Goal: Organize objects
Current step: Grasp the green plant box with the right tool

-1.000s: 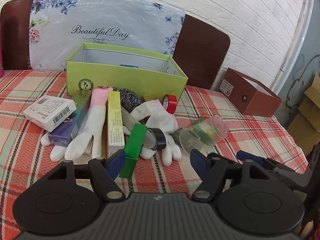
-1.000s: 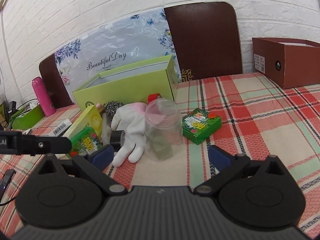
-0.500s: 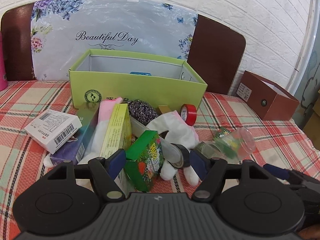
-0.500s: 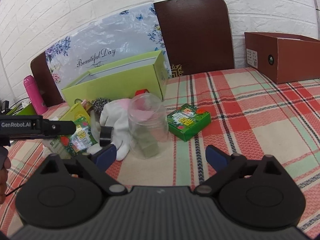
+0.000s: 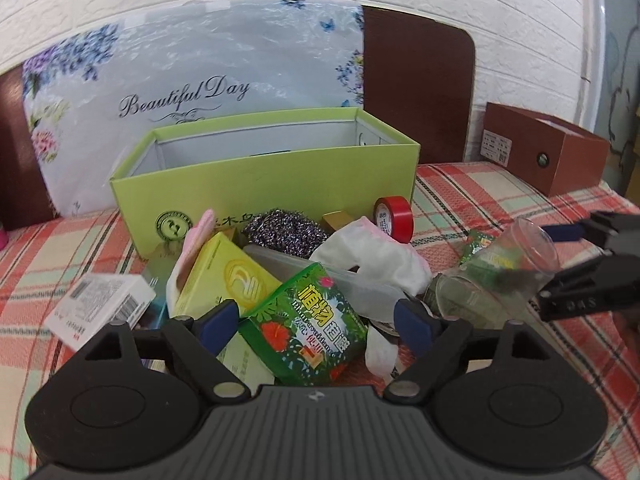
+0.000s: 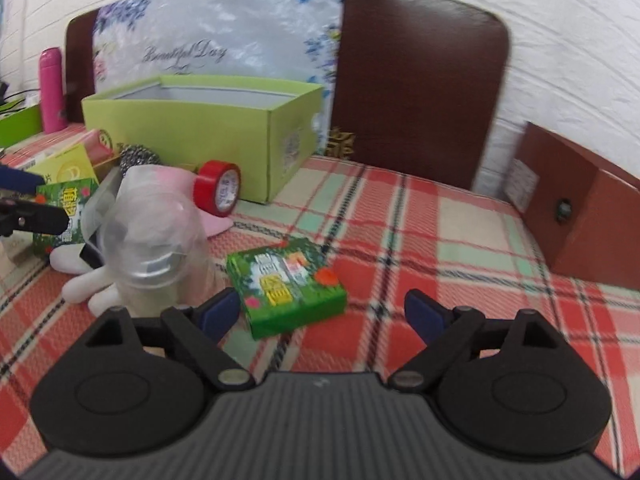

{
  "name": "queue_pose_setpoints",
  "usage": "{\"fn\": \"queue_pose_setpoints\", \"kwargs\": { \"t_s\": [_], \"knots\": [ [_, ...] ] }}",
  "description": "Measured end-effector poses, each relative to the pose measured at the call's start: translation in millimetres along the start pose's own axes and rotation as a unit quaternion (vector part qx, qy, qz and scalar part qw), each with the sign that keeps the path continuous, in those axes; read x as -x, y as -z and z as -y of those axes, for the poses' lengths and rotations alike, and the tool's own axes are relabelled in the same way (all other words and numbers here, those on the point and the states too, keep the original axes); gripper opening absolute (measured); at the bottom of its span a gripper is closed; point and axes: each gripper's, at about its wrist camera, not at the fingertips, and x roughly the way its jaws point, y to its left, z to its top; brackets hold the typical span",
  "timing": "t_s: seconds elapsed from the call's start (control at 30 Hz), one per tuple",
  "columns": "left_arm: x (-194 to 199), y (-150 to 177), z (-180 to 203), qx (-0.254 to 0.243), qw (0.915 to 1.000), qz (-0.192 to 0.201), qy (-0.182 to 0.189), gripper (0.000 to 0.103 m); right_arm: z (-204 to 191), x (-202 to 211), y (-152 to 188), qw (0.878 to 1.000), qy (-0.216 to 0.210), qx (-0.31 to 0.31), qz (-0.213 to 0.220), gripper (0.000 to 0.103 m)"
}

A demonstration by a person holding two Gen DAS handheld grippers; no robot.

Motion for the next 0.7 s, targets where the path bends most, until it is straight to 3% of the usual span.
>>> {"fn": "queue_pose_setpoints", "kwargs": {
  "t_s": [0.1, 0.13, 0.17, 0.2, 0.23, 0.4, 0.6, 0.7],
  "knots": [
    [-7.5, 1.0, 3.6, -0.032, 0.9995, 0.003, 0.005, 0.094, -1.2, -16.8, -3.1, 1.000, -0.025, -0.010, -0.012, 0.086],
    [-10.0, 2.5, 5.8, -0.047, 0.9989, -0.002, 0.008, 0.094, -2.6, -18.3, -2.4, 0.999, -0.031, -0.017, -0.019, 0.073],
    [-11.4, 4.3, 8.4, -0.059, 0.9981, -0.009, 0.013, 0.091, -3.6, -16.2, -0.1, 0.999, -0.032, -0.027, -0.018, 0.069],
    [-11.1, 6.3, 9.6, -0.065, 0.9977, -0.015, 0.014, 0.077, -4.7, -12.3, 2.6, 0.999, -0.028, -0.037, -0.014, 0.069],
    [-11.2, 8.2, 9.8, -0.064, 0.9975, -0.026, 0.017, 0.070, -5.6, -8.2, 5.6, 0.999, -0.027, -0.043, -0.014, 0.068],
    [3.2, 17.7, 1.1, -0.007, 0.9989, -0.037, 0.029, 0.060, -11.1, 22.7, 24.6, 0.996, -0.022, -0.084, -0.017, 0.068],
    [32.6, 38.7, 3.5, 0.029, 0.9966, -0.065, 0.043, 0.059, -26.3, 66.3, 49.8, 0.992, -0.029, -0.122, -0.020, 0.068],
    [37.0, 47.5, 8.3, 0.049, 0.9922, -0.094, 0.066, 0.061, -39.7, 82.7, 57.3, 0.991, -0.053, -0.121, -0.021, 0.068]
  ]
}}
